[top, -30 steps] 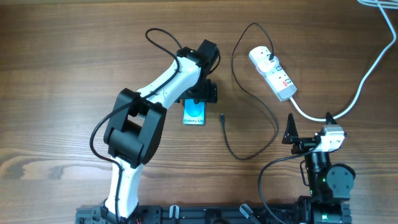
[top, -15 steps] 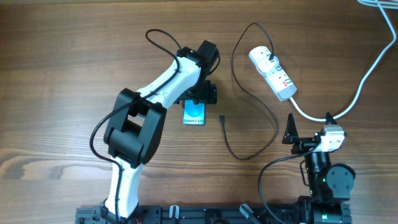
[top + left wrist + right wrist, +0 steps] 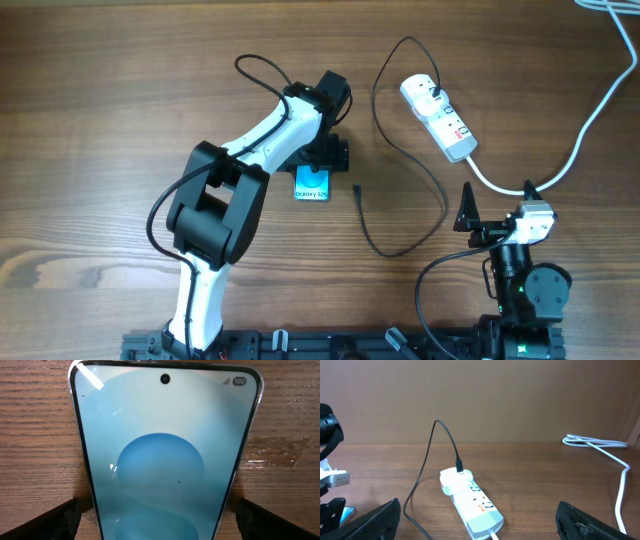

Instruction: Plug charger to phone and switch on socket

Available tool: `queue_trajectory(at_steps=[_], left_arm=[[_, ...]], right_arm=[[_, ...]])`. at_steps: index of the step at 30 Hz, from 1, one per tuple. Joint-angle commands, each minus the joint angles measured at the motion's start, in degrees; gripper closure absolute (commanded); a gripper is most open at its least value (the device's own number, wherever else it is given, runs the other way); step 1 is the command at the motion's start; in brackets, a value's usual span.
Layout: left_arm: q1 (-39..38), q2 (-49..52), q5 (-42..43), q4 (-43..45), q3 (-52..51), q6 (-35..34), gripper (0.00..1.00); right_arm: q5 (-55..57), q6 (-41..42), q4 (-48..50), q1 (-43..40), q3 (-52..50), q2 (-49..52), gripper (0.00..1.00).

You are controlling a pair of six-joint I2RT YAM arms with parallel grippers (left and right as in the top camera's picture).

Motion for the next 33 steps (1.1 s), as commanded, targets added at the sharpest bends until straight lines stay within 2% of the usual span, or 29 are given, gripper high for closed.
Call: queue_trajectory(at_steps=[1, 21, 30, 33], left_arm=[[0.44, 0.98, 0.70, 0.33, -1.14, 0.26, 0.00], [0.44, 0.98, 0.66, 2.08, -3.37, 0.24, 0.01], [0.44, 0.96, 0.63, 2.08, -3.37, 0.24, 0.16], [0.44, 0.96, 0.63, 2.08, -3.37, 0.24, 0.16]], right_arm=[[0.76, 0.70, 0.15, 0.13, -0.07, -0.09, 0.01], [0.76, 0.70, 0.15, 0.13, -0.07, -0.09, 0.00], [0.76, 0.70, 0.15, 0.13, -0.07, -0.09, 0.00], [0.76, 0.70, 0.15, 0.13, -0.07, -0.09, 0.00]])
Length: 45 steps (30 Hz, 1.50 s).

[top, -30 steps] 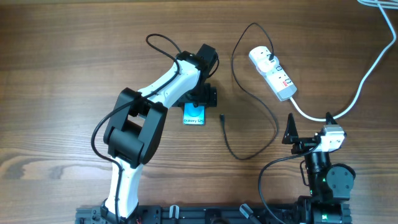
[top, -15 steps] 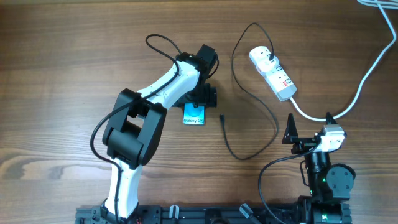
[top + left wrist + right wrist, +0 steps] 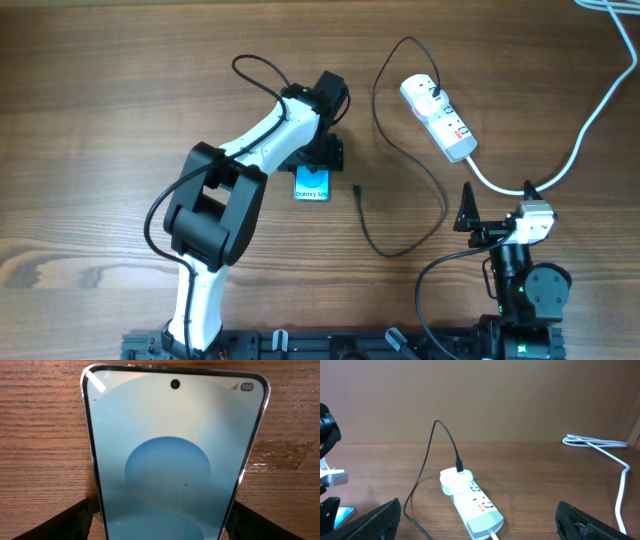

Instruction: Plug charger to phone and switch on socket

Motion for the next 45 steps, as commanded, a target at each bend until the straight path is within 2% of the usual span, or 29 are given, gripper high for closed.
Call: queue_trajectory(at_steps=[1, 13, 22, 32, 45], left_arm=[[0.24, 1.64, 0.96, 0.61, -1.99, 0.26, 0.16], [0.24, 1.64, 0.98, 0.85, -1.97, 0.22, 0.27], [0.28, 1.62, 0.98, 0.74, -1.55, -0.17, 0.27], [0.28, 0.42, 1.01, -5.18, 4.70, -0.20, 0.28], [-0.42, -1.27, 0.98, -4.76, 3.50, -1.29, 0.25]], right_arm=[[0.76, 0.72, 0.15, 0.13, -0.07, -0.09, 0.00], [0.76, 0.74, 0.15, 0.13, -0.07, -0.09, 0.00], [0.76, 0.72, 0.15, 0.13, -0.07, -0.09, 0.00], [0.76, 0.70, 0.15, 0.13, -0.07, -0.09, 0.00], [0.76, 0.72, 0.15, 0.13, -0.07, -0.09, 0.00]])
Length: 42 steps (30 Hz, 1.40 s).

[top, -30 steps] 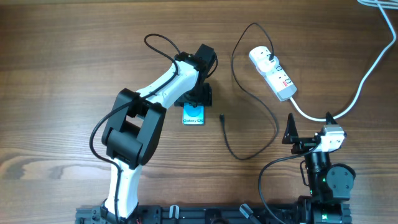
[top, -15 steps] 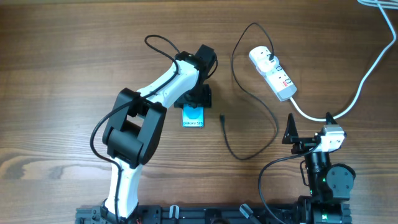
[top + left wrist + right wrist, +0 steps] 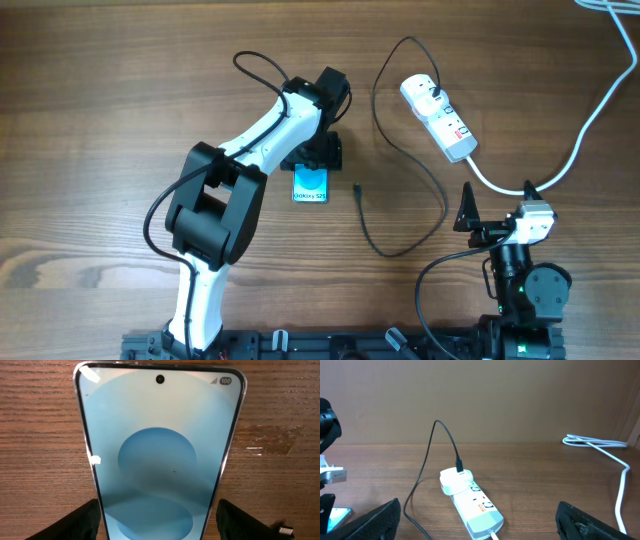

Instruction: Plug charger to phone and switch on socket

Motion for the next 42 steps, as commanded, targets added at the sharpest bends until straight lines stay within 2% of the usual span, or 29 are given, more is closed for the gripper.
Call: queue_trajectory(at_steps=[1, 3, 4, 7, 15, 22, 25, 29, 33, 36, 42], left_arm=[[-0.66, -1.60, 0.46, 1.33, -1.03, -1.01, 0.25], [-0.70, -1.60, 0.44, 2.73, -2.58, -1.05, 0.22], [-0.70, -1.60, -0.24, 4.31, -3.87, -1.03, 0.10], [-0.63, -1.60, -4.48, 4.90, -4.15, -1.03, 0.00], [-0.70, -1.62, -4.94, 5.97, -4.15, -0.98, 0.00], [-0.63, -6.12, -2.54, 5.95, -4.09, -0.74, 0.00], [-0.48, -7.96, -2.56, 5.95, -4.09, 2.08, 0.00], [-0.13, -8.00, -3.10, 5.75, -4.28, 2.34, 0.00], [0.59, -7.98, -7.02, 5.84, -6.25, 5.07, 0.00], [2.84, -7.98, -1.75, 9.16, -11.30, 5.09, 0.00], [3.08, -7.98, 1.01, 12.79, -13.68, 6.62, 0.00]], right_arm=[[0.76, 0.70, 0.15, 0.13, -0.07, -0.09, 0.00], [0.76, 0.72, 0.15, 0.13, -0.07, -0.09, 0.00], [0.76, 0.70, 0.15, 0.13, -0.07, -0.09, 0.00], [0.76, 0.70, 0.15, 0.13, -0.07, -0.09, 0.00], [0.76, 0.70, 0.15, 0.13, -0.07, -0.09, 0.00], [0.76, 0.72, 0.15, 0.13, -0.07, -0.09, 0.00], [0.76, 0.70, 0.15, 0.13, -0.07, -0.09, 0.00], [0.76, 0.70, 0.15, 0.13, -0.07, -0.09, 0.00], [0.76, 0.68, 0.15, 0.13, -0.07, -0.09, 0.00], [0.76, 0.68, 0.15, 0.13, -0.07, -0.09, 0.00], [0.76, 0.70, 0.15, 0.13, -0.07, -0.09, 0.00]])
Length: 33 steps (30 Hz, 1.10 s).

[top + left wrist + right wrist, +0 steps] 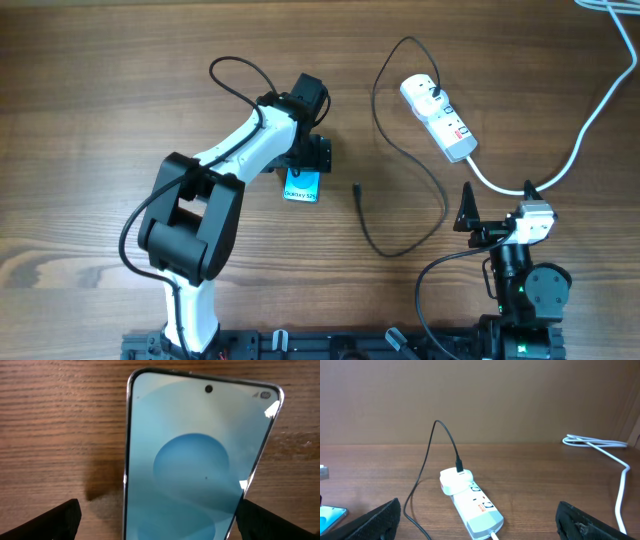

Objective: Plug charger to phone and switch on socket
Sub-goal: 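Close the left gripper on the phone's top edge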

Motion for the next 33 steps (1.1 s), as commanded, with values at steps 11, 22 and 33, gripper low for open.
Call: queue_trajectory(at_steps=[11, 22, 33], left_arm=[[-0.66, -0.57, 3.56, 1.99, -0.98, 3.67, 0.00], [-2.10, -0.22, -0.28, 2.51, -0.98, 2.23, 0.00], [-3.87, 4.04, -3.45, 2.67, -0.98, 1.73, 0.00]], right_arm=[[0.76, 0.72, 0.15, 0.13, -0.07, -0.09, 0.00], [0.76, 0.70, 0.15, 0.13, -0.07, -0.09, 0.00], [0.76, 0.68, 0.15, 0.13, -0.07, -0.09, 0.00]])
